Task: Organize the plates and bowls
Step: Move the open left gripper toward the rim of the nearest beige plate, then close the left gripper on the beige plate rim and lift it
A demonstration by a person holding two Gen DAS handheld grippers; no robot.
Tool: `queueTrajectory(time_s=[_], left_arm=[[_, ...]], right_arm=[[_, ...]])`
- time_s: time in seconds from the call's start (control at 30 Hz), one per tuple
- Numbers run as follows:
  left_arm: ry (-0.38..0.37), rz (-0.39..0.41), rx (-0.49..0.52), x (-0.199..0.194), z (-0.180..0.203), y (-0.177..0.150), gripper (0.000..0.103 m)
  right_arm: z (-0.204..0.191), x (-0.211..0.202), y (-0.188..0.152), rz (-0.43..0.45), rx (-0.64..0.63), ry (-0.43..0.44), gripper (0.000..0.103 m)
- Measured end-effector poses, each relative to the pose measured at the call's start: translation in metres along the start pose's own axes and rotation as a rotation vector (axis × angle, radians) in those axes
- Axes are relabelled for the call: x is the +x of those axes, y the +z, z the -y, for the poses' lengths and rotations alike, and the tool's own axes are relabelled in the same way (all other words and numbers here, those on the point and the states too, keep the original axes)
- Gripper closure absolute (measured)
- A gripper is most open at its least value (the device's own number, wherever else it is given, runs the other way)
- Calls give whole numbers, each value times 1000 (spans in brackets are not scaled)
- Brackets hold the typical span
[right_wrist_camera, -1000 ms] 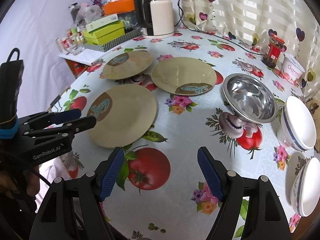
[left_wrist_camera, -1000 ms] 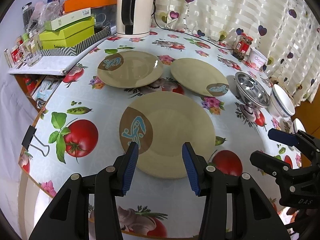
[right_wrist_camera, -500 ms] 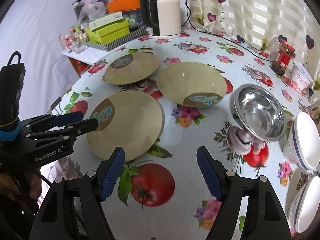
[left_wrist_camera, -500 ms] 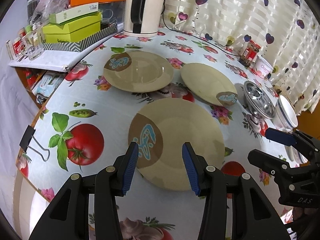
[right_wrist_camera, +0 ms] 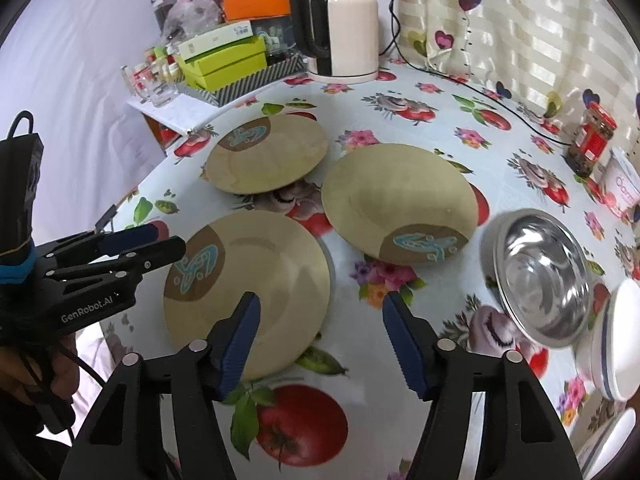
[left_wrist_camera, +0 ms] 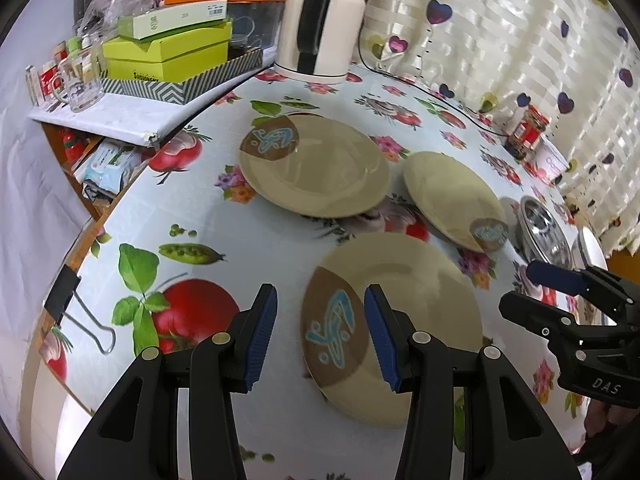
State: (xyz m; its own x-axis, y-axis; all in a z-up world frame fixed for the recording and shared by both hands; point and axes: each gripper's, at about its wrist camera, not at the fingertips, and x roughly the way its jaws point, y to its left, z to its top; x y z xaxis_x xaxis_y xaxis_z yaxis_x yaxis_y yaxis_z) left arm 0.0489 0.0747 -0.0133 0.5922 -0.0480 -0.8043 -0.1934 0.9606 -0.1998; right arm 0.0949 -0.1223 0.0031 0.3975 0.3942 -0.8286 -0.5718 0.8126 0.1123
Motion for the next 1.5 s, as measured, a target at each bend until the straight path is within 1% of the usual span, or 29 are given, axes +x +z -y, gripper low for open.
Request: queueTrajectory(time_s=[0.23,0.47,0.67,0.73,0.83,1.0,1.27,1.43,1.5], left_arm=[[0,26,-33,5,-16,19,56],[-5,39,-68,17,-32,39,56],[-45,51,-106,29,-46,55,56],[-48,48,-117,34,-50,59,57],[-55,39,-137,43,-56,63,58],[-58,30,-163,54,-64,68,66],[-65,8,-190,71,-70,73,72],[-74,-3,-202,78,-72,72,72],[-82,-2,-203,80,-72,73,73]], right_arm=[[-3,15,27,2,-24,22,54],[-4,33,60,8,-34,46,55],[-3,54,84,-4,-30,65,56],[-2,62,90,-12,-25,77,59],[0,75,101,-22,-18,85,60],[5,94,116,-37,0,97,62],[13,124,130,-73,18,114,69],[15,136,132,-96,30,126,74],[15,139,132,-99,31,129,75]])
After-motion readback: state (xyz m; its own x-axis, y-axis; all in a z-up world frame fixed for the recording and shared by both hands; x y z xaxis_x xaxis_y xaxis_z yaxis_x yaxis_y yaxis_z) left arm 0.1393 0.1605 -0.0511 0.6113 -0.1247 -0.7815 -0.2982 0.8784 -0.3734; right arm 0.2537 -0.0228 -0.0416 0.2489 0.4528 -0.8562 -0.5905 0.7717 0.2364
